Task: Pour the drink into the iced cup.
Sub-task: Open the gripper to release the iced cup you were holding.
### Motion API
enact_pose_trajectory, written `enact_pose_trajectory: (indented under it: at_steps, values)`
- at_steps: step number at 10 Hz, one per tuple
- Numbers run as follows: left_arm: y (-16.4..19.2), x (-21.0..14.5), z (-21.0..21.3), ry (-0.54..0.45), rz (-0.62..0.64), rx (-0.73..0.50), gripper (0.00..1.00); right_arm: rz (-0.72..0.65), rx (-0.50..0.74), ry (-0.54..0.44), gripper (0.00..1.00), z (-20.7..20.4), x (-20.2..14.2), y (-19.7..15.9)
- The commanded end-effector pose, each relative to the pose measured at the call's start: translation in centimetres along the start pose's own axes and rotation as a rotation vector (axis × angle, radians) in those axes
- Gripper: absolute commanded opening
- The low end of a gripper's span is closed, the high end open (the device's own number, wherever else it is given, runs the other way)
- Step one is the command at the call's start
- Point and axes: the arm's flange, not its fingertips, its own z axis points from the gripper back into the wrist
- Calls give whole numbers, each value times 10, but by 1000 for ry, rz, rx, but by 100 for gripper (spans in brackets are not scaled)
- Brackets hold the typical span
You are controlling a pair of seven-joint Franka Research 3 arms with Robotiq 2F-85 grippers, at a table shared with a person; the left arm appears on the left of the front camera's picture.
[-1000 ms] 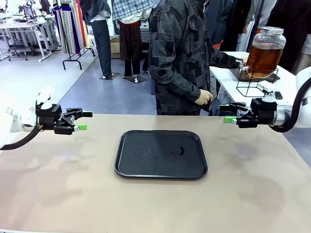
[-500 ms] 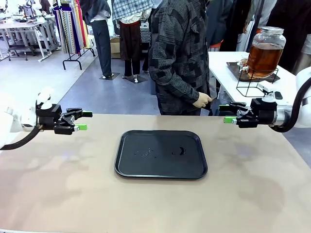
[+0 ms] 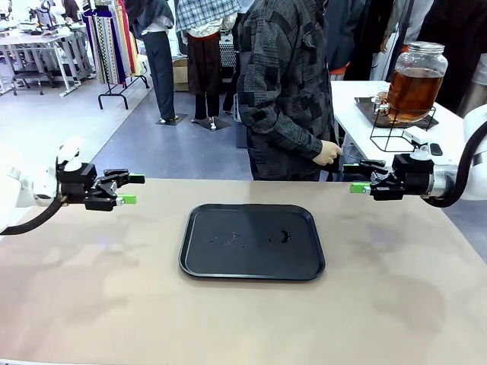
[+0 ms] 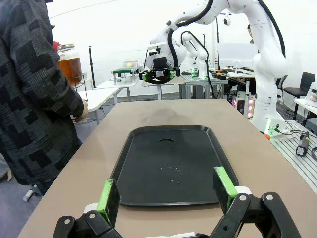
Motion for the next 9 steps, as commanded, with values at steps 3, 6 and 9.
enact_pose_trajectory:
  at_steps: [3, 6, 9]
  values:
    - [0, 2, 0, 2, 7, 1, 100, 4, 5, -7, 100, 0, 3, 1]
    - [0, 2, 0, 2, 7, 1, 100, 4, 5, -7, 100, 0, 3, 1]
    - [0, 2, 0, 2, 7, 1, 100, 4, 5, -7, 100, 0, 3, 1]
